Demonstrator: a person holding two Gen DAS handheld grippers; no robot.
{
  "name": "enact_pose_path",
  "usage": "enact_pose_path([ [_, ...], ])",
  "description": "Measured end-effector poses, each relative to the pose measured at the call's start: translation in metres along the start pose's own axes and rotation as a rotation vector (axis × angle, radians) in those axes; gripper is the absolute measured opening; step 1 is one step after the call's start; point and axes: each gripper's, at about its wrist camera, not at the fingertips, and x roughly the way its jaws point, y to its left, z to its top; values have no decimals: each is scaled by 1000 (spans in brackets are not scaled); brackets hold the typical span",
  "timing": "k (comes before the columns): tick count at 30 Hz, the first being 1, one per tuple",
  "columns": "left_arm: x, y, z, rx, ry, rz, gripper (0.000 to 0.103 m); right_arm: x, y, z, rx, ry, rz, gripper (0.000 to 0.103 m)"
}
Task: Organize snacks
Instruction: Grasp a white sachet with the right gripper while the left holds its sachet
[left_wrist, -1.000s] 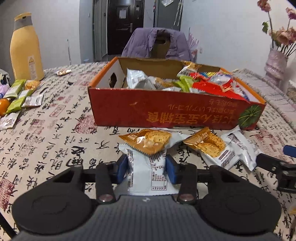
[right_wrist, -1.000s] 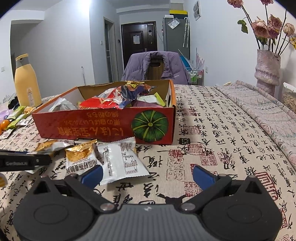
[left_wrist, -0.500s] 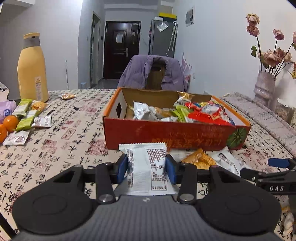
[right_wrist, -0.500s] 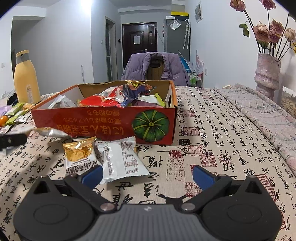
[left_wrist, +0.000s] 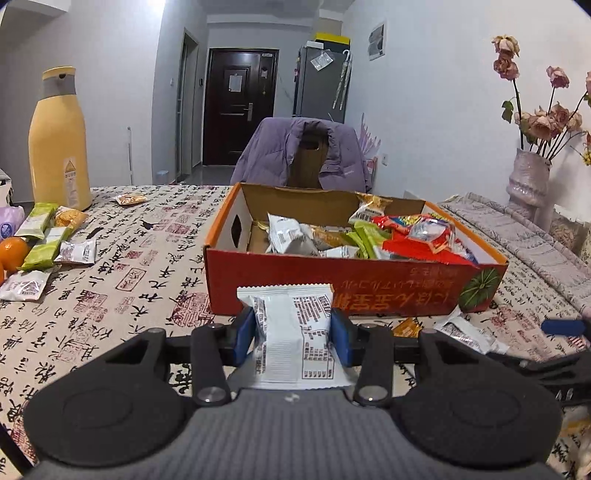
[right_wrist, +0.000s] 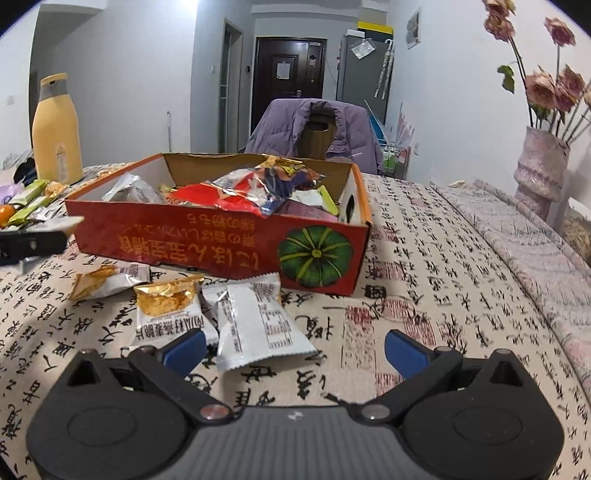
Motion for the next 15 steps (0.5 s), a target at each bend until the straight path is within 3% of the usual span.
enact_pose_path([
  [4, 4, 2, -4, 0, 3, 2, 45, 14, 2, 14, -28, 46, -44, 103],
  [11, 9, 6, -7, -16, 25, -4, 45, 40, 12, 22, -52, 106, -16, 103],
  [15, 7, 6, -8, -19, 20, -6, 45, 50, 9, 17, 5, 122, 24, 102],
])
